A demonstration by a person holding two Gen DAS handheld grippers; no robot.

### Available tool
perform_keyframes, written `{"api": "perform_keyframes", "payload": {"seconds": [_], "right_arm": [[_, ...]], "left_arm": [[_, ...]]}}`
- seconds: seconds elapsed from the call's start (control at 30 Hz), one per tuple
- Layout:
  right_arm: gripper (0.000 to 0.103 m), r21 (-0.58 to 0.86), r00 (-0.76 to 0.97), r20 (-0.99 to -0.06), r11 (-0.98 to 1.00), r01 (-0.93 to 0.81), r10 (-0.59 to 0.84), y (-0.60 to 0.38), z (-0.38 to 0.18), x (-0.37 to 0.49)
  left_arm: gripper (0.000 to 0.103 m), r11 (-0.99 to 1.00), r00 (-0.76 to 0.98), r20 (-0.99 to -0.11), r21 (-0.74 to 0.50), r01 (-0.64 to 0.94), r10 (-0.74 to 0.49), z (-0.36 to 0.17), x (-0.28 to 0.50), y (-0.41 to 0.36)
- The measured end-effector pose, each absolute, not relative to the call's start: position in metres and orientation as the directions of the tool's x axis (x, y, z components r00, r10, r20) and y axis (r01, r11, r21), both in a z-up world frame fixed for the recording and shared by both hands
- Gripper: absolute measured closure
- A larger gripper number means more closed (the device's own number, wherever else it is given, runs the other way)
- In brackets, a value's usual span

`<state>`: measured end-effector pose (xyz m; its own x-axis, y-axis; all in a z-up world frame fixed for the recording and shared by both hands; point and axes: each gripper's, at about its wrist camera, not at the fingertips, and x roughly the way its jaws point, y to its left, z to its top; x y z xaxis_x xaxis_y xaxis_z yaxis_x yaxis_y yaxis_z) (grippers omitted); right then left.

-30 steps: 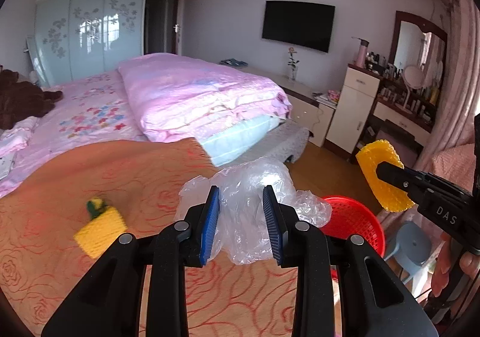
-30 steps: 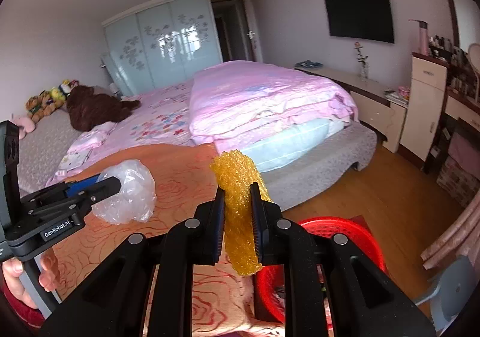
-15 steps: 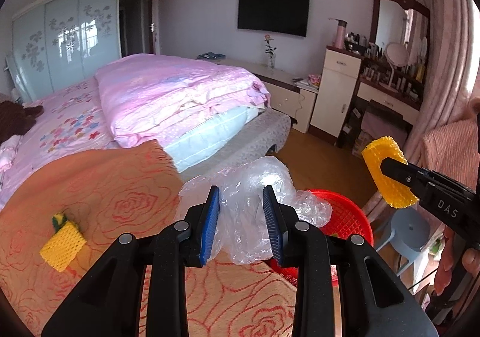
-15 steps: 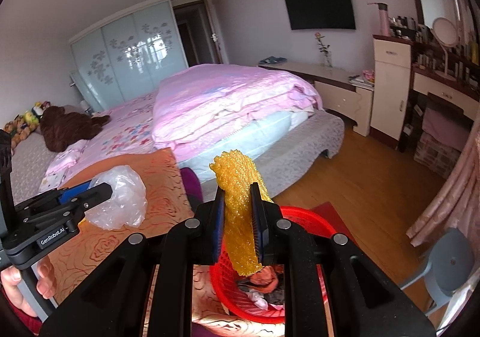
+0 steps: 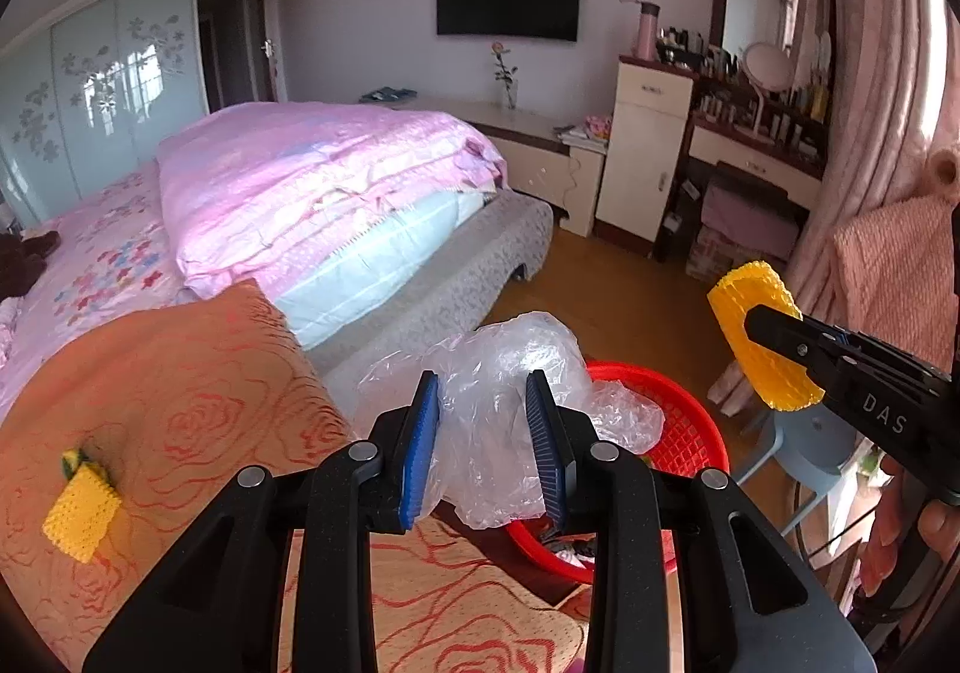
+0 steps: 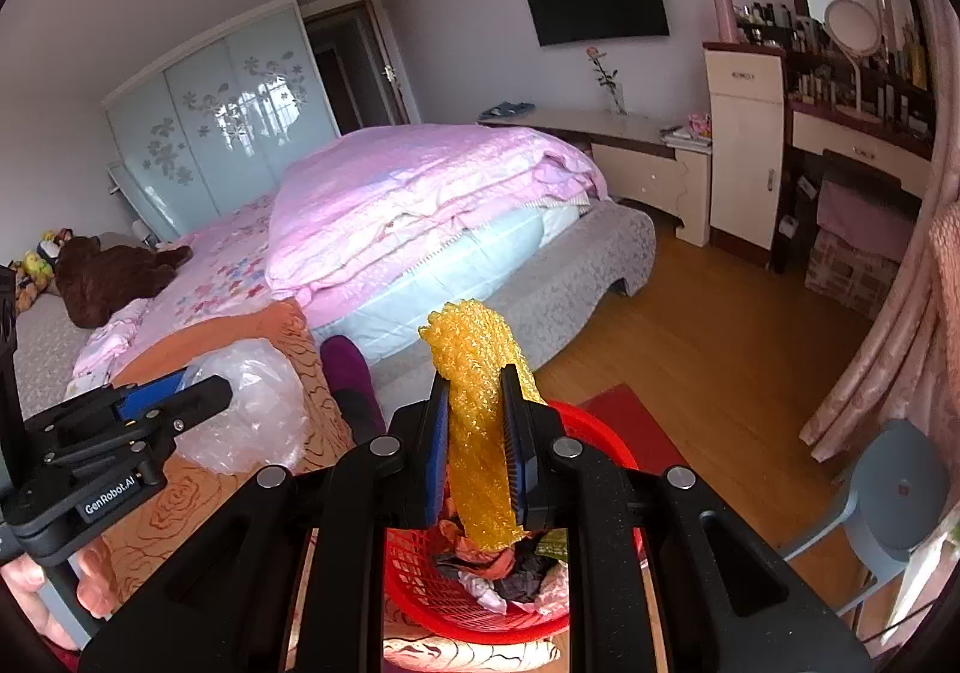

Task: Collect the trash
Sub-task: 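Carry bubble wrap and yellow foam sleeve over the red basket and release both inside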

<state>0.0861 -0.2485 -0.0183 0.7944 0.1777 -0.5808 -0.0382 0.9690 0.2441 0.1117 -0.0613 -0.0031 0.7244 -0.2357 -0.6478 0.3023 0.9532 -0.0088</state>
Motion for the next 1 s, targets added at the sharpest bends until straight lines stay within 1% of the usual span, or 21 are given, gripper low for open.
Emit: {"api": "perform_keyframes", "payload": {"seconds": [0.2,0.47,0.73,0.83,0.87,0.9,0.93,0.97,1.0], "right_arm": [[0.087,0.255,0.765,-0.621,0.967,-0.011,0.172,-0.257,-0.036,0.096],[0.086,0.259,0.722,-0.671,0.966,0.016,0.168,-0.261,-0.060,0.105],[0.086,0.251,0.693,-0.702,0.968,0.028,0.162,-0.261,-0.074,0.115],[0.085,0.251,0.690,-0.706,0.967,0.032,0.160,-0.262,-0.075,0.116],[0.085,0.252,0.689,-0.707,0.967,0.036,0.159,-0.262,-0.076,0.116],[0.082,0.254,0.689,-0.707,0.966,0.037,0.160,-0.262,-0.077,0.116],[0.079,0.258,0.688,-0.708,0.965,0.038,0.162,-0.263,-0.077,0.117],[0.079,0.260,0.685,-0.710,0.964,0.043,0.161,-0.264,-0.078,0.118],[0.078,0.260,0.685,-0.711,0.964,0.046,0.160,-0.265,-0.079,0.118]], "left_arm": [[0.074,0.945,0.680,-0.691,-0.013,0.327,-0.245,-0.024,0.124,-0.080],[0.074,0.926,0.622,-0.744,0.012,0.377,-0.243,-0.055,0.133,-0.106],[0.074,0.920,0.588,-0.770,0.002,0.391,-0.248,-0.074,0.136,-0.113],[0.068,0.919,0.584,-0.772,-0.003,0.393,-0.252,-0.076,0.136,-0.113],[0.064,0.920,0.585,-0.770,-0.008,0.393,-0.256,-0.075,0.135,-0.112],[0.056,0.920,0.585,-0.769,-0.011,0.392,-0.258,-0.075,0.135,-0.113],[0.052,0.921,0.589,-0.765,-0.014,0.390,-0.261,-0.074,0.135,-0.112],[0.046,0.921,0.595,-0.760,-0.013,0.389,-0.262,-0.073,0.134,-0.111],[0.044,0.921,0.598,-0.757,-0.012,0.389,-0.262,-0.072,0.134,-0.111]]}}
